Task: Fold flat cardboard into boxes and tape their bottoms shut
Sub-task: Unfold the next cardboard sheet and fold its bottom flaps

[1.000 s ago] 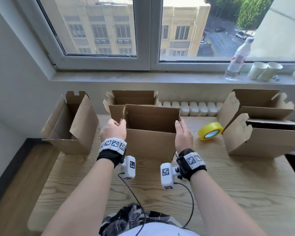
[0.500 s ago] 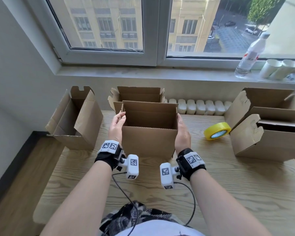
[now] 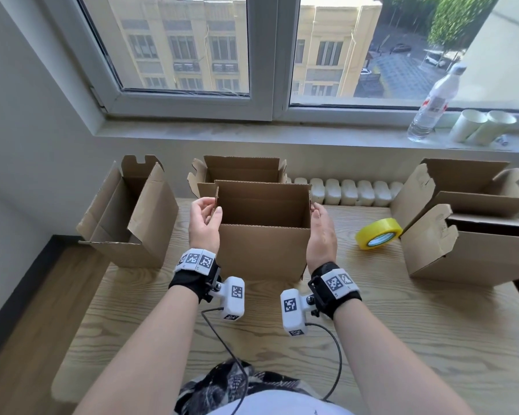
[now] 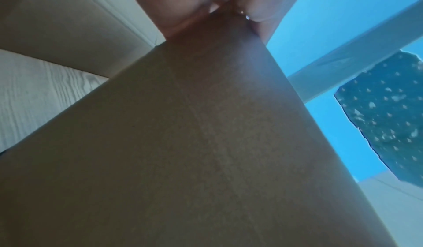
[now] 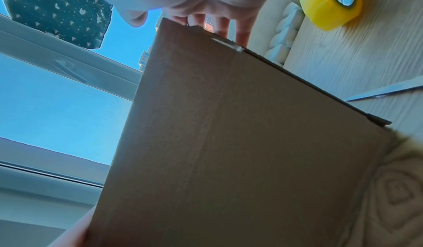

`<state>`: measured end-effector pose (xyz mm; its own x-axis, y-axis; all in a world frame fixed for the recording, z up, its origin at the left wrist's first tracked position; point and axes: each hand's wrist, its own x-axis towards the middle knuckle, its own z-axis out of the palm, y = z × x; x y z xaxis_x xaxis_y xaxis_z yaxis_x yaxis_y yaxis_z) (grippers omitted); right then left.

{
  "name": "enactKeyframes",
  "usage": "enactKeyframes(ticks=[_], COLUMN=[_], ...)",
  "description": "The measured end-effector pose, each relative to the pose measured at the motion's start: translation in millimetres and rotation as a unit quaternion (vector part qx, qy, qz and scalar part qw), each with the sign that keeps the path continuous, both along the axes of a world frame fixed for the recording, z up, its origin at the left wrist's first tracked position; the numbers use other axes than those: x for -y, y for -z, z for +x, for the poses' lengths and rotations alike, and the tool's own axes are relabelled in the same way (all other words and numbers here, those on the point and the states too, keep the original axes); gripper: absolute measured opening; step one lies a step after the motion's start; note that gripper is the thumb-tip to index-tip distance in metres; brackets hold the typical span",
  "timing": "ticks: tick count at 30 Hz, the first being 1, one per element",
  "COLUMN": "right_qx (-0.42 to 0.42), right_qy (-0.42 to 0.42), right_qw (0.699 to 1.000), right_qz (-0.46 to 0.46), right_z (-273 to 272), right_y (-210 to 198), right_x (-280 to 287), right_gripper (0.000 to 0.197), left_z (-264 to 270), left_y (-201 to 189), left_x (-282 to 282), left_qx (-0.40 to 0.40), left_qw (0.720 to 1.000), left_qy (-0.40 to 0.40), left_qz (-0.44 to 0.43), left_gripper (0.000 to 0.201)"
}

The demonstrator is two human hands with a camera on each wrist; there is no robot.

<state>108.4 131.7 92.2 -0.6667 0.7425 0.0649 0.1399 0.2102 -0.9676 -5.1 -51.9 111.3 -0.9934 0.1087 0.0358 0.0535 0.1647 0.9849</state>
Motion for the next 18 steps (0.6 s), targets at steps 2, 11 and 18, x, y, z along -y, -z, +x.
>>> enactKeyframes(ticks=[2, 11, 18], right_qx=[0.007, 0.027, 0.045], right_qy=[0.007, -0.029, -0.047], right_qw=[1.000, 0.999, 0.998], right_qz=[-0.013, -0.003, -0.004], right_z=[3, 8, 10], right_y=[-2, -6, -5], right_x=[1, 0, -3], right_gripper=[0.028, 0.036, 0.044], left_z=[1, 3, -2], left_y=[-1, -2, 9], left_x=[0, 0, 6], left_qx=[0.011, 0.066, 0.120], left_qw=[1.000, 0.996, 0.989], left_qy=[0.005, 0.002, 0.015], left_qz=[0.009, 0.059, 0.081], left_gripper=[0.020, 0.017, 0.017])
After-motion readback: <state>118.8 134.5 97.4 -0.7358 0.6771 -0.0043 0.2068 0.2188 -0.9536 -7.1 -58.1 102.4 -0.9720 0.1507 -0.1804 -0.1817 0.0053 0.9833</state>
